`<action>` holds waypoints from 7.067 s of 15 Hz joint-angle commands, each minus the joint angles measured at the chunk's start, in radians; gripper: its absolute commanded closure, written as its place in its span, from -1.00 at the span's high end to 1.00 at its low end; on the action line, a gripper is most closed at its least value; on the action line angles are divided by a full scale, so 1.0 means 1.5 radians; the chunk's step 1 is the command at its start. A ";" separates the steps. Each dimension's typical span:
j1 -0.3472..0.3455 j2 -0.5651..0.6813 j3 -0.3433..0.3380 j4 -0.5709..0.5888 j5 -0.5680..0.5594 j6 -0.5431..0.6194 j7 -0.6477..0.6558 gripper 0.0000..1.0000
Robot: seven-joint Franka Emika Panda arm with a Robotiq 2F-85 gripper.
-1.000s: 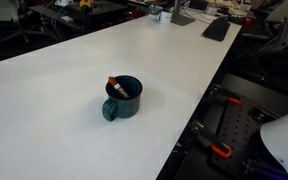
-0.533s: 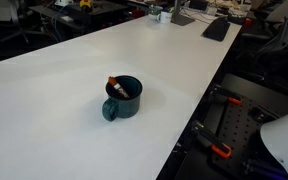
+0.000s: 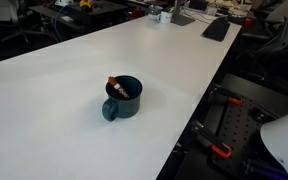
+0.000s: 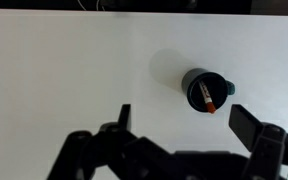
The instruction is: Remove the marker from the cup
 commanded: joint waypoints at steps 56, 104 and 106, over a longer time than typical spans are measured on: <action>0.073 0.421 0.077 0.148 0.034 0.014 -0.031 1.00; 0.082 0.629 0.082 0.291 -0.015 -0.040 0.023 1.00; 0.082 0.633 0.082 0.302 -0.017 -0.060 0.023 1.00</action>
